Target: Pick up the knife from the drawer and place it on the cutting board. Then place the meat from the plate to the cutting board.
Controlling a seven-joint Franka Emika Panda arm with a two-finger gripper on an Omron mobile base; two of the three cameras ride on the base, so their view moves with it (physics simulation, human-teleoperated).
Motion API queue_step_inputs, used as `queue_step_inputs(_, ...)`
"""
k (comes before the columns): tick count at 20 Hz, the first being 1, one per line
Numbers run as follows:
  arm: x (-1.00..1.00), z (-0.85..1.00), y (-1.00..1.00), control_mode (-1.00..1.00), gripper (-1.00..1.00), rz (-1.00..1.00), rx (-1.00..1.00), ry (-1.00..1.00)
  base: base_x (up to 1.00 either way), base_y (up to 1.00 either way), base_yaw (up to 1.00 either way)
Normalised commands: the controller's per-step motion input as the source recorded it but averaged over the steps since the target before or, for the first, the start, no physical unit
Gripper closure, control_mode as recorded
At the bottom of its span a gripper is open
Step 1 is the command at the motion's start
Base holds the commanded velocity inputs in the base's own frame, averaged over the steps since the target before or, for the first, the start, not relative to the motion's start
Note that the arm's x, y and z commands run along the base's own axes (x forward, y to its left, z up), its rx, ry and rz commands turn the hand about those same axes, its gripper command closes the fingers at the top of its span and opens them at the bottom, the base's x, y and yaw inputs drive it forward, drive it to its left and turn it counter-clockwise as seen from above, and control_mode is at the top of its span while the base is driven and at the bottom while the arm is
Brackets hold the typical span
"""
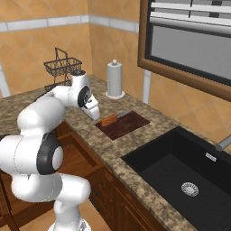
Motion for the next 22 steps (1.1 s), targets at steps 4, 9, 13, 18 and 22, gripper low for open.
queue_step_inputs(4,-0.72,0.14,0.16,-1.00,-1.00,0.14,-0.11,0.00,0.00,0.00,0.00)
queue_step_inputs(9,-0.23,-0.10,-0.08,-1.00,-1.00,0.06,-0.04,-0.02,0.00,0.00,0.00)
queue_step_inputs(13,-0.25,0.01,-0.06,1.00,-1.00,0.06,0.00,-0.05,-0.75,-0.06,0.29)
queue_step_inputs(18,0.00,0.00,0.00,1.00,-1.00,0.00,0.00,0.00,-1.00,0.24,0.38)
queue_step_inputs(22,0.00,0.00,0.00,1.00,-1.00,0.00,0.00,0.00,-1.00,0.41,0.36)
